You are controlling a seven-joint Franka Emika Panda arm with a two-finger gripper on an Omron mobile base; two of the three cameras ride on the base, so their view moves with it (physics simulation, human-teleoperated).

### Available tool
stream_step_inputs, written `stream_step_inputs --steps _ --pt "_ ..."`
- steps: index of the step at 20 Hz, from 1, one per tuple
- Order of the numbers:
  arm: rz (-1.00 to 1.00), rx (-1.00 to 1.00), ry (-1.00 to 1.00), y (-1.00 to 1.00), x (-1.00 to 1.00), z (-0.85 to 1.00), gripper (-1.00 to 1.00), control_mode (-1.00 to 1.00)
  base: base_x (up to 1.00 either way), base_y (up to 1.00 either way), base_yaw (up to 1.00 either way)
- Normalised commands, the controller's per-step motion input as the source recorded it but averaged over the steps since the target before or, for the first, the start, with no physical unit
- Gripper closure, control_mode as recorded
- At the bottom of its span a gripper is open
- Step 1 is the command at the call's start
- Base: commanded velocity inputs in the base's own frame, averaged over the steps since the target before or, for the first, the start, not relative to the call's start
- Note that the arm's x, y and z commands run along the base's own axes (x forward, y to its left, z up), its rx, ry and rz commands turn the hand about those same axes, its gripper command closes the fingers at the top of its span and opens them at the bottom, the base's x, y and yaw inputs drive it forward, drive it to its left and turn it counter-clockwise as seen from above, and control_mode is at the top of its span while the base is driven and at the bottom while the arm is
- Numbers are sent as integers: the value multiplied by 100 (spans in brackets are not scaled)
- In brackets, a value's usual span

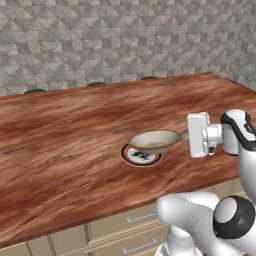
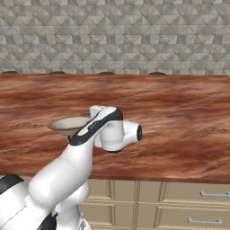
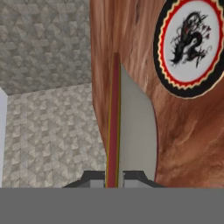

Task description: Move the bowls from the cabinet to the plates on the dining table.

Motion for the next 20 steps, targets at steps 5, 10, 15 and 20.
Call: stream_step_inputs --steps 5,10,15,20 --pt "2 1 0 0 34 -21 100 -100 0 0 0" --pt "1 2 1 0 34 -15 100 -100 0 0 0" --pt "1 2 1 0 33 -14 100 -100 0 0 0" --pt "1 1 3 0 18 -15 100 -100 0 0 0"
